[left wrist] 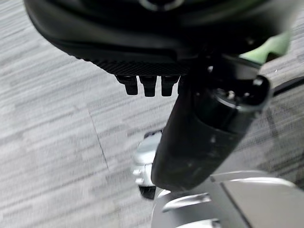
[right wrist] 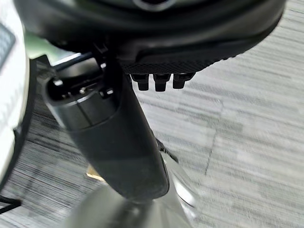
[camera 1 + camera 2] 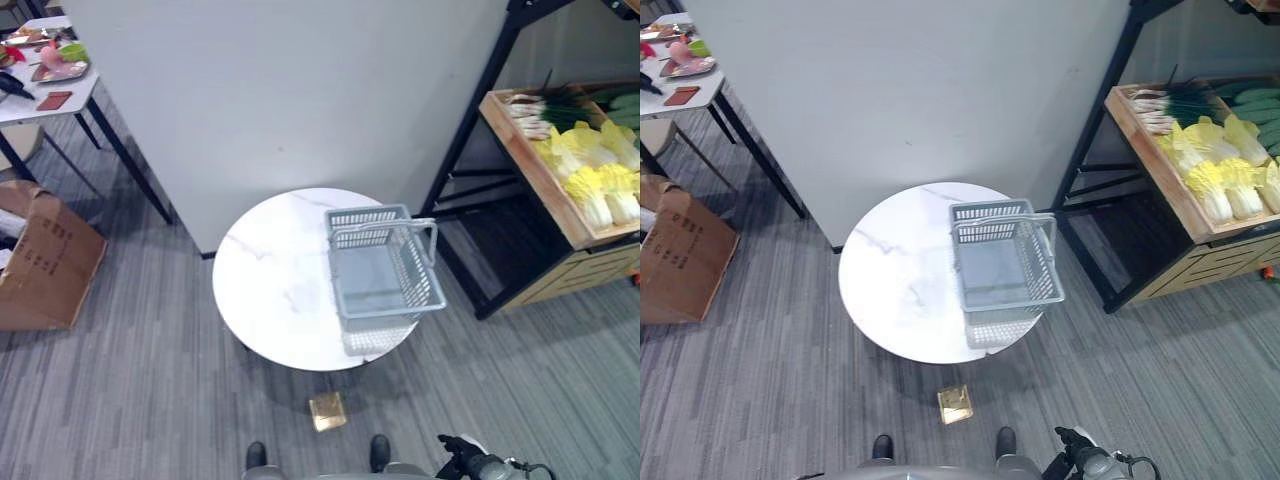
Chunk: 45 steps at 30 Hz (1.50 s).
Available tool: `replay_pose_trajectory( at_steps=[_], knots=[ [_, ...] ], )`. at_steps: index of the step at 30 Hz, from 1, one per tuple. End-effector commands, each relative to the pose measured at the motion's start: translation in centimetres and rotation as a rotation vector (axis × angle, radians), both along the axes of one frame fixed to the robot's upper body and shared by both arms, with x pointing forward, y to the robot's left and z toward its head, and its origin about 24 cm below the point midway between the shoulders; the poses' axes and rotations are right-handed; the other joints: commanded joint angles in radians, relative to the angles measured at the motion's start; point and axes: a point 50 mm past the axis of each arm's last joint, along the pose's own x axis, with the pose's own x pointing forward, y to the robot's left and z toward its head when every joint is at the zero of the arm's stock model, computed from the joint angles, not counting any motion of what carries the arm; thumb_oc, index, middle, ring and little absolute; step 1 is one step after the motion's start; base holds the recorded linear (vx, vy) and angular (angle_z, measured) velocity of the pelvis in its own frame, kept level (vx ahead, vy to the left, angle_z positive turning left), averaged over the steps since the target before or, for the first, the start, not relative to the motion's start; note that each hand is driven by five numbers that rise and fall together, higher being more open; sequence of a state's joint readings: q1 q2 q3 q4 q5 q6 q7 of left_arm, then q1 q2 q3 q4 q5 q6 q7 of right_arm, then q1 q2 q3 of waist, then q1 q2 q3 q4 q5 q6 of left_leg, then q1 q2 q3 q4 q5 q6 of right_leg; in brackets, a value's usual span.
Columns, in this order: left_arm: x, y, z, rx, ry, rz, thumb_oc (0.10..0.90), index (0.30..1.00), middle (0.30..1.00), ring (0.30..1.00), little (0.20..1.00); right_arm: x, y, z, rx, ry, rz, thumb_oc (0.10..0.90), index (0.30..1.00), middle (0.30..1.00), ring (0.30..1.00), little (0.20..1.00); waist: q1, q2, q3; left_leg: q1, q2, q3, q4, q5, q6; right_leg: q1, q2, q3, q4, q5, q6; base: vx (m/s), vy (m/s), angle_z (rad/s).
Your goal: Get the vegetables into the basket
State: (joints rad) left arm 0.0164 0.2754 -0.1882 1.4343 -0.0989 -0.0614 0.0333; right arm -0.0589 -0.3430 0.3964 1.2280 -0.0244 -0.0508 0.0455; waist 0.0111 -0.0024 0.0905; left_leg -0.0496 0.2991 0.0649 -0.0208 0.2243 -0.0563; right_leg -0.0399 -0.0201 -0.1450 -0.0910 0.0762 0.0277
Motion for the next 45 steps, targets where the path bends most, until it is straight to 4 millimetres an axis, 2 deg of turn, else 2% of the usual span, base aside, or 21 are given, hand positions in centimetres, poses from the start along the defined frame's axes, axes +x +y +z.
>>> replay_pose_trajectory(
  at_steps=[1, 3, 5, 7, 15, 18, 22, 24, 25, 26, 27, 28, 29, 30, 31, 33, 35, 36, 38, 39, 45],
  knots=[
    [4.2, -1.8, 0.1, -0.049, -0.111, -0.04, 0.9, 1.0, 1.0, 1.0, 1.0, 2.4, -0.7, 0.9, -0.008, -0.079, -0.045, 0.9, 1.0, 1.0, 1.0, 1.0, -0.026, -0.014, 0.041, 0.077, -0.067, 0.004, 0.0, -0.101, -0.101, -0.003, -0.111, -0.028, 0.055, 0.018, 0.101, 0.0, -0.219, 0.43],
    [4.5, -2.1, 0.1, -0.057, -0.123, -0.044, 0.9, 1.0, 1.0, 1.0, 1.0, 0.2, -2.5, 0.6, -0.058, -0.011, -0.109, 0.9, 1.0, 1.0, 1.0, 1.0, -0.038, -0.01, 0.044, 0.055, -0.088, 0.05, 0.052, -0.112, -0.096, 0.026, -0.119, -0.06, 0.038, 0.011, 0.09, 0.01, -0.128, 0.62],
    [4.4, -2.2, 0.1, -0.057, -0.117, -0.049, 0.9, 1.0, 1.0, 1.0, 1.0, -0.9, -3.2, 0.5, -0.082, 0.03, -0.122, 0.9, 1.0, 1.0, 1.0, 1.0, -0.037, -0.01, 0.041, 0.048, -0.133, 0.027, 0.047, -0.135, -0.084, 0.035, -0.122, -0.064, 0.026, 0.016, 0.094, 0.03, -0.047, 0.59],
    [3.5, -2.2, -0.1, -0.059, -0.086, -0.052, 0.9, 1.0, 1.0, 1.0, 1.0, -2.0, -3.4, 0.3, -0.098, 0.073, -0.111, 0.9, 1.0, 1.0, 1.0, 1.0, -0.038, -0.014, 0.023, 0.075, -0.193, 0.013, -0.03, -0.19, -0.044, 0.033, -0.125, -0.045, 0.023, 0.028, 0.103, 0.05, 0.071, 0.07],
    [2.8, -1.6, -0.1, -0.048, -0.072, -0.039, 0.9, 1.0, 1.0, 1.0, 1.0, -2.0, -2.7, 0.1, -0.073, 0.064, -0.15, 0.9, 1.0, 1.0, 1.0, 1.0, -0.032, -0.028, 0.001, 0.107, -0.208, 0.04, -0.066, -0.208, -0.031, 0.028, -0.148, -0.023, 0.009, 0.06, 0.128, 0.01, 0.088, -0.15],
    [2.5, -1.1, 0.0, -0.032, -0.062, -0.039, 0.9, 1.0, 1.0, 1.0, 1.0, -1.8, -3.4, 0.3, -0.098, 0.059, -0.18, 0.9, 1.0, 1.0, 1.0, 1.0, -0.023, -0.037, -0.003, 0.113, -0.21, 0.041, -0.066, -0.213, -0.027, 0.032, -0.156, -0.021, 0.004, 0.065, 0.134, 0.0, 0.041, -0.06],
    [1.8, -0.6, 0.0, -0.017, -0.036, -0.041, 0.9, 1.0, 1.0, 1.0, 1.0, -1.0, -6.7, 1.9, -0.201, 0.028, -0.258, 0.9, 1.0, 1.0, 1.0, 1.0, -0.014, -0.049, -0.013, 0.125, -0.211, 0.044, -0.066, -0.222, -0.027, 0.042, -0.16, -0.022, 0.004, 0.066, 0.141, 0.01, 0.01, 0.02],
    [1.9, -0.3, 0.1, -0.011, -0.04, -0.049, 0.9, 1.0, 1.0, 1.0, 1.0, 1.4, -11.0, 5.0, -0.329, -0.075, -0.343, 0.9, 1.0, 1.0, 1.0, 1.0, -0.008, -0.051, -0.014, 0.125, -0.21, 0.043, -0.066, -0.223, -0.029, 0.043, -0.162, -0.021, 0.004, 0.068, 0.145, 0.0, 0.0, 0.0],
    [1.9, -0.3, 0.1, -0.012, -0.041, -0.049, 0.9, 1.0, 1.0, 1.0, 1.0, 1.4, -11.0, 5.0, -0.33, -0.076, -0.343, 0.9, 1.0, 1.0, 1.0, 1.0, -0.007, -0.05, -0.013, 0.126, -0.21, 0.043, -0.066, -0.224, -0.029, 0.044, -0.162, -0.02, 0.004, 0.068, 0.145, -0.03, 0.032, -0.01],
    [2.0, -0.6, 0.1, -0.025, -0.051, -0.049, 0.9, 1.0, 1.0, 1.0, 1.0, 3.8, -13.0, 7.3, -0.395, -0.182, -0.37, 0.9, 1.0, 1.0, 1.0, 1.0, -0.005, -0.05, -0.011, 0.125, -0.209, 0.046, -0.066, -0.223, -0.03, 0.043, -0.162, -0.019, 0.004, 0.07, 0.148, 0.0, 0.0, 0.0],
    [2.0, -0.6, 0.1, -0.026, -0.052, -0.049, 0.9, 1.0, 1.0, 1.0, 1.0, 3.8, -13.0, 7.3, -0.396, -0.183, -0.37, 0.9, 1.0, 1.0, 1.0, 1.0, -0.005, -0.05, -0.011, 0.126, -0.209, 0.046, -0.066, -0.223, -0.03, 0.044, -0.162, -0.018, 0.004, 0.07, 0.148, -0.03, 0.033, -0.03],
    [2.0, -0.7, 0.1, -0.031, -0.062, -0.03, 0.9, 1.0, 1.0, 1.0, 1.0, 7.2, -13.8, 9.8, -0.449, -0.339, -0.343, 0.9, 1.0, 1.0, 1.0, 1.0, -0.008, -0.051, -0.009, 0.124, -0.208, 0.05, -0.066, -0.221, -0.031, 0.041, -0.163, -0.013, 0.004, 0.073, 0.149, -0.02, 0.016, -0.04],
    [2.0, -0.7, 0.1, -0.031, -0.062, -0.03, 0.9, 1.0, 1.0, 1.0, 1.0, 7.2, -13.8, 9.8, -0.45, -0.339, -0.343, 0.9, 1.0, 1.0, 1.0, 1.0, -0.007, -0.05, -0.009, 0.125, -0.207, 0.05, -0.066, -0.221, -0.031, 0.041, -0.162, -0.013, 0.004, 0.073, 0.149, -0.02, 0.021, -0.05],
    [2.0, -0.7, 0.1, -0.031, -0.065, -0.019, 0.9, 1.0, 1.0, 1.0, 1.0, 9.3, -13.8, 11.4, -0.464, -0.436, -0.302, 0.9, 1.0, 1.0, 1.0, 1.0, -0.012, -0.052, -0.008, 0.124, -0.206, 0.053, -0.066, -0.22, -0.032, 0.038, -0.162, -0.01, 0.004, 0.074, 0.149, -0.01, 0.013, -0.11],
    [1.8, -0.9, 0.0, -0.028, -0.067, 0.0, 0.9, 1.0, 1.0, 1.0, 1.0, 12.1, -13.6, 14.2, -0.521, -0.617, -0.229, 0.9, 1.0, 1.0, 1.0, 1.0, -0.019, -0.051, -0.006, 0.125, -0.204, 0.056, -0.066, -0.221, -0.033, 0.036, -0.161, -0.005, 0.004, 0.075, 0.15, -0.01, 0.013, -0.16],
    [1.8, -0.9, 0.0, -0.028, -0.067, -0.001, 0.9, 1.0, 1.0, 1.0, 1.0, 12.0, -13.6, 14.2, -0.522, -0.616, -0.23, 0.9, 1.0, 1.0, 1.0, 1.0, -0.018, -0.051, -0.006, 0.126, -0.204, 0.056, -0.066, -0.221, -0.033, 0.037, -0.16, -0.005, 0.004, 0.075, 0.15, 0.0, 0.005, -0.14],
    [1.3, -0.6, 0.0, -0.018, -0.064, 0.029, 0.9, 1.0, 1.0, 1.0, 1.0, 16.5, -12.0, 21.1, -0.626, -0.937, -0.007, 0.9, 1.0, 1.0, 1.0, 1.0, -0.018, -0.05, -0.007, 0.126, -0.197, 0.055, -0.066, -0.219, -0.036, 0.038, -0.159, -0.008, 0.004, 0.072, 0.151, 0.01, -0.003, -0.02],
    [1.2, -0.4, 0.0, -0.012, -0.059, 0.026, 0.9, 1.0, 1.0, 1.0, 1.0, 17.6, -11.2, 22.9, -0.645, -0.998, 0.081, 0.9, 1.0, 1.0, 1.0, 1.0, -0.012, -0.051, -0.009, 0.126, -0.196, 0.053, -0.066, -0.219, -0.037, 0.04, -0.159, -0.01, 0.004, 0.069, 0.15, 0.02, -0.017, -0.04],
    [1.2, -0.4, 0.0, -0.013, -0.055, 0.024, 0.9, 1.0, 1.0, 1.0, 1.0, 18.0, -11.0, 23.6, -0.659, -1.021, 0.103, 0.9, 1.0, 1.0, 1.0, 1.0, -0.01, -0.05, -0.009, 0.126, -0.196, 0.051, -0.066, -0.218, -0.038, 0.042, -0.158, -0.012, 0.004, 0.068, 0.15, 0.01, -0.008, -0.02],
    [1.1, -0.2, 0.1, -0.005, -0.044, 0.008, 0.9, 1.0, 1.0, 1.0, 1.0, 19.7, -9.2, 25.9, -0.652, -1.1, 0.238, 0.9, 1.0, 1.0, 1.0, 1.0, 0.002, -0.05, -0.009, 0.124, -0.194, 0.049, -0.066, -0.214, -0.041, 0.045, -0.158, -0.018, 0.004, 0.064, 0.149, 0.02, -0.021, 0.04],
    [0.7, 0.0, 0.1, -0.001, -0.026, 0.0, 0.9, 1.0, 1.0, 1.0, 1.0, 22.8, -5.2, 28.8, -0.57, -1.21, 0.368, 0.9, 1.0, 1.0, 1.0, 1.0, 0.028, -0.051, -0.008, 0.117, -0.186, 0.036, -0.066, -0.205, -0.047, 0.05, -0.152, -0.032, 0.004, 0.058, 0.143, 0.02, -0.028, 0.06]
  ],
)
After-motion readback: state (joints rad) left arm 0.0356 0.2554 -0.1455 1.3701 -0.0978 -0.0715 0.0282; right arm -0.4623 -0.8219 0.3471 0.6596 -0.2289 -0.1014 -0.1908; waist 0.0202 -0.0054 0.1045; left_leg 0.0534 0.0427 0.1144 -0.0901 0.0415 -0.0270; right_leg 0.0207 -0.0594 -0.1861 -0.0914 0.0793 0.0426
